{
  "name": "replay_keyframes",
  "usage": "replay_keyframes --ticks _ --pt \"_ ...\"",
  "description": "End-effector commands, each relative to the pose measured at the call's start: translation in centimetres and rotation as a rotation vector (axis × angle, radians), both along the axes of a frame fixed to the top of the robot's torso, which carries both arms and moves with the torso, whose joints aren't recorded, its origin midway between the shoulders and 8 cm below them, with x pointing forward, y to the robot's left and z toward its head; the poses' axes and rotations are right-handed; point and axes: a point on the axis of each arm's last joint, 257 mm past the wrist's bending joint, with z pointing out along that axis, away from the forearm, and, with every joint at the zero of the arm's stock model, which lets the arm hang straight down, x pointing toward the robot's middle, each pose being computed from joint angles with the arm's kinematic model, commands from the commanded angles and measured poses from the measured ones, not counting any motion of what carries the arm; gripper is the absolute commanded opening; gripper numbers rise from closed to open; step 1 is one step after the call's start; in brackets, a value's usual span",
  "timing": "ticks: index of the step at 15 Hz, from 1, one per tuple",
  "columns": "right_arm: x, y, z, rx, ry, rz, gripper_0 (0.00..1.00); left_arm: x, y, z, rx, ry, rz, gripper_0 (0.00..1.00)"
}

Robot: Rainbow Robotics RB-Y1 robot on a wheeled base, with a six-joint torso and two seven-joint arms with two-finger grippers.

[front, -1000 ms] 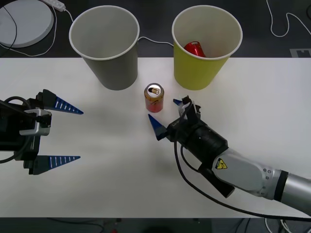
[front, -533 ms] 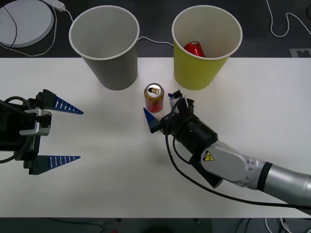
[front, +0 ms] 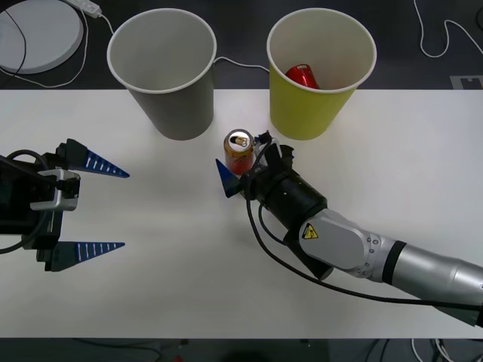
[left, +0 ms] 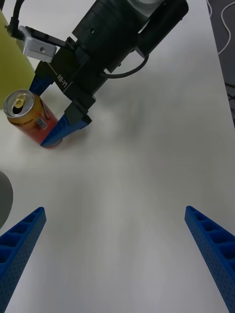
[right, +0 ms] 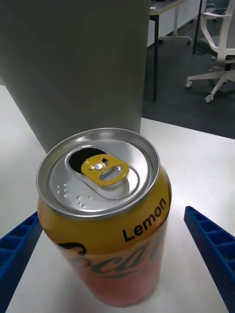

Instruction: Put the can into the green bin and the plastic bottle into the gray bin

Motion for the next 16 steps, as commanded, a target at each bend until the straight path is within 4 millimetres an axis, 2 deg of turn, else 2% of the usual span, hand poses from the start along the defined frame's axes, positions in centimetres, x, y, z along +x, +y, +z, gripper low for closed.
replay_keyframes --ticks 1,3,4,5,6,7,16 --pt "0.57 0.17 0.02 -0.007 -0.003 -0.006 1.0 0.0 0.0 0.0 0.0 0.0 0.0 1.0" --pt "0.79 0.22 -0.01 -0.011 -0.004 -0.008 1.0 0.0 0.0 0.0 0.0 0.0 0.0 1.0" --pt "0.76 0.32 0.01 -0.013 -0.006 -0.006 0.95 0.0 0.0 0.0 0.0 0.0 0.0 1.0" --pt "0.79 0.23 0.0 -0.015 -0.006 -0.007 0.38 0.0 0.0 0.0 0.0 0.0 0.0 1.0" --pt "0.76 0.31 0.0 -0.01 -0.003 -0.007 0.12 0.0 0.0 0.0 0.0 0.0 0.0 1.0" --pt "0.75 0.19 -0.14 -0.01 0.001 -0.009 0.0 0.0 0.0 0.0 0.0 0.0 0.0 1.0" --pt "0.7 -0.08 -0.14 -0.025 -0.006 -0.004 0.0 0.0 0.0 0.0 0.0 0.0 0.0 1.0"
